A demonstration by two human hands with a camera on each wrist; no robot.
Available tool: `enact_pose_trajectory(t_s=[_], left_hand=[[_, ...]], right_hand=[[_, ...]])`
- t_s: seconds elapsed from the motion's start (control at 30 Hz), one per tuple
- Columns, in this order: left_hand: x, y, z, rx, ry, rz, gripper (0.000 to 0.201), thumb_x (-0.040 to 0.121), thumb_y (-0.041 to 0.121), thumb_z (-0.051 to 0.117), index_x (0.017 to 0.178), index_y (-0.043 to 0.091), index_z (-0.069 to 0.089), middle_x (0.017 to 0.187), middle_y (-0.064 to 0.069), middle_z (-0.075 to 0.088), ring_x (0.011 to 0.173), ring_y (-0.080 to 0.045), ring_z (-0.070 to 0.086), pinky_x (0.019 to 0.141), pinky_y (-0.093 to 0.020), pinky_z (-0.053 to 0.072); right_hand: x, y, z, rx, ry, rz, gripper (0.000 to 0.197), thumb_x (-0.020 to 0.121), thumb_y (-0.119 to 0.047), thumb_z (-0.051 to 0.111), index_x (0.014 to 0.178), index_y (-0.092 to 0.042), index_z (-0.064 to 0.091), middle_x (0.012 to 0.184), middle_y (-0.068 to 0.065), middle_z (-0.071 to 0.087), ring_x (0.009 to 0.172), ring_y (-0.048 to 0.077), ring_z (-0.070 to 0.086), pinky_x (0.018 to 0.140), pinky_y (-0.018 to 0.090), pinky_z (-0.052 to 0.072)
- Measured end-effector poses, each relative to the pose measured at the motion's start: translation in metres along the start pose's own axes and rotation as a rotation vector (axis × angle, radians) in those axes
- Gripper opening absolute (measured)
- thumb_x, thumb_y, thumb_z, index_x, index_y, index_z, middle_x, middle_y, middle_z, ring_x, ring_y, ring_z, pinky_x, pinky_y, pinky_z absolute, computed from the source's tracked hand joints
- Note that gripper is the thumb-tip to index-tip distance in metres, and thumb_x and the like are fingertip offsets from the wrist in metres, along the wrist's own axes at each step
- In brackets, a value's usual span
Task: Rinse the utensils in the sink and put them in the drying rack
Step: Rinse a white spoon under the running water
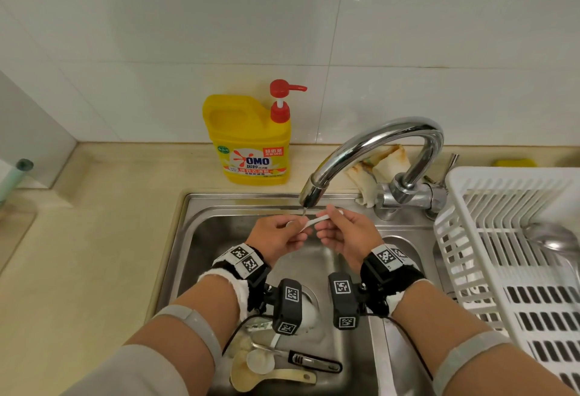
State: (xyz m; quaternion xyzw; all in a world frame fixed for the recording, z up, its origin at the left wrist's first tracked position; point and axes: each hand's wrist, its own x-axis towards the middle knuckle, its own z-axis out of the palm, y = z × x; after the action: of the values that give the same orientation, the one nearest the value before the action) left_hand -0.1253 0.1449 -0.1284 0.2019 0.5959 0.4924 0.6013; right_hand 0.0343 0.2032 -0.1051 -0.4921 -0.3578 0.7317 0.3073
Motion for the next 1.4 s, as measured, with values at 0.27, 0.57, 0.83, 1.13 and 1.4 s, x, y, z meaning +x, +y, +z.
enact_pose_trajectory(t_s=[0.27, 0.57, 0.83, 1.13, 1.4], left_hand=[[0.0, -0.002, -0.013, -0.033, 0.099, 0.023, 0.014, 0.093, 0.004, 0.067, 0.105, -0.004, 0.069, 0.094, -0.024, 0.074, 0.081, -0.023, 0.076, 0.072, -0.027, 0.062], [0.002, -0.002, -0.028, 0.139, 0.14, 0.074, 0.014, 0.094, 0.002, 0.065, 0.105, 0.001, 0.072, 0.098, -0.02, 0.075, 0.081, -0.023, 0.076, 0.07, -0.026, 0.062], [-0.01, 0.009, -0.041, 0.044, 0.144, 0.164, 0.01, 0.089, 0.004, 0.072, 0.097, 0.007, 0.077, 0.092, -0.013, 0.076, 0.087, -0.019, 0.074, 0.076, -0.023, 0.058], [-0.039, 0.018, -0.037, 0.152, 0.042, 0.131, 0.018, 0.085, 0.004, 0.076, 0.102, 0.004, 0.07, 0.098, -0.021, 0.073, 0.088, -0.031, 0.075, 0.081, -0.038, 0.062], [-0.078, 0.03, 0.007, 0.303, -0.079, 0.205, 0.023, 0.087, 0.011, 0.076, 0.108, 0.007, 0.069, 0.095, -0.019, 0.075, 0.074, -0.013, 0.073, 0.066, -0.022, 0.058]], right_hand=[[0.002, 0.008, 0.002, -0.034, -0.01, -0.011, 0.026, 0.101, -0.023, 0.056, 0.096, -0.005, 0.075, 0.071, 0.01, 0.069, 0.058, 0.013, 0.063, 0.059, 0.022, 0.054], [0.009, 0.013, -0.004, -0.481, -0.094, 0.065, 0.019, 0.099, -0.011, 0.058, 0.096, -0.011, 0.076, 0.072, 0.007, 0.07, 0.055, 0.011, 0.059, 0.054, 0.022, 0.051], [0.015, 0.022, 0.014, -0.747, -0.137, -0.117, 0.018, 0.093, -0.018, 0.064, 0.088, -0.026, 0.079, 0.065, -0.004, 0.068, 0.06, 0.015, 0.057, 0.064, 0.034, 0.051], [-0.013, 0.012, 0.029, -1.148, -0.164, -0.302, 0.009, 0.081, -0.032, 0.077, 0.088, -0.027, 0.078, 0.07, -0.014, 0.067, 0.068, 0.0, 0.059, 0.066, 0.017, 0.044], [-0.066, -0.019, -0.003, -1.029, -0.193, -0.266, 0.01, 0.081, -0.017, 0.079, 0.083, -0.017, 0.069, 0.063, -0.002, 0.07, 0.062, 0.018, 0.072, 0.064, 0.033, 0.061]])
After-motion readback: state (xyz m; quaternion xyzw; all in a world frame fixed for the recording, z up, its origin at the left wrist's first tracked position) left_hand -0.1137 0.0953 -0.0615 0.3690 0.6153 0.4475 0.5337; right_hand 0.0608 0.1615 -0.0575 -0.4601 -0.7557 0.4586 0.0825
